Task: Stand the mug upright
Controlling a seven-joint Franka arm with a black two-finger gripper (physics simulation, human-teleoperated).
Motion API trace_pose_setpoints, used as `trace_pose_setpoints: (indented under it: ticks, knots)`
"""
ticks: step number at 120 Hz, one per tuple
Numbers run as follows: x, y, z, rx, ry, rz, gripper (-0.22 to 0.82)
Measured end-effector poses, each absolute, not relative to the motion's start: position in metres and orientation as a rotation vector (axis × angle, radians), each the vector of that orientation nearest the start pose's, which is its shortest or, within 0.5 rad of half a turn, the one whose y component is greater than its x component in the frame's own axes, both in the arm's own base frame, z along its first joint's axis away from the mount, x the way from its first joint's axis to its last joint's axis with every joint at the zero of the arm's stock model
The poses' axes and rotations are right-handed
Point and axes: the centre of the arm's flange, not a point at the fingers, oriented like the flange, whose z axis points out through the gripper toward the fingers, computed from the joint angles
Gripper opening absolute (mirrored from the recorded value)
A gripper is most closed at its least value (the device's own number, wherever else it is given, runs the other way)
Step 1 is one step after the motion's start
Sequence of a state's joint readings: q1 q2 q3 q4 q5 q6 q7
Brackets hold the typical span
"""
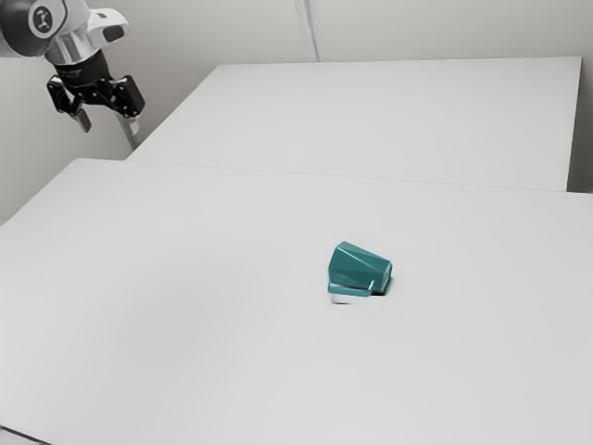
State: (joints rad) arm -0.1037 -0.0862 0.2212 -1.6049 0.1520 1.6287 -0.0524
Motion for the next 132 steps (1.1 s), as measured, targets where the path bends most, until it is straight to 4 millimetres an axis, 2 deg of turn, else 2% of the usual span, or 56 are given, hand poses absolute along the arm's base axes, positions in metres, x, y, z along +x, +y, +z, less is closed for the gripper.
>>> trace_pose_setpoints:
  ticks: [33, 42, 53, 69, 80, 94, 119, 132]
  knots:
    - [0.530, 0.075, 0.657, -2.994, -0.201, -0.154, 0.60]
    - [0.534, 0.070, 0.649, -3.004, -0.184, -0.135, 0.60]
    - [0.541, 0.057, 0.630, -3.090, -0.173, -0.090, 0.60]
    - [0.561, 0.038, 0.590, -3.234, -0.187, 0.011, 0.60]
    - [0.574, 0.028, 0.553, -3.324, -0.217, 0.114, 0.60]
    - [0.593, 0.033, 0.506, -3.412, -0.317, 0.214, 0.60]
    - [0.618, 0.023, 0.441, -3.557, -0.455, 0.354, 0.60]
    - [0.626, 0.018, 0.415, -3.621, -0.525, 0.414, 0.60]
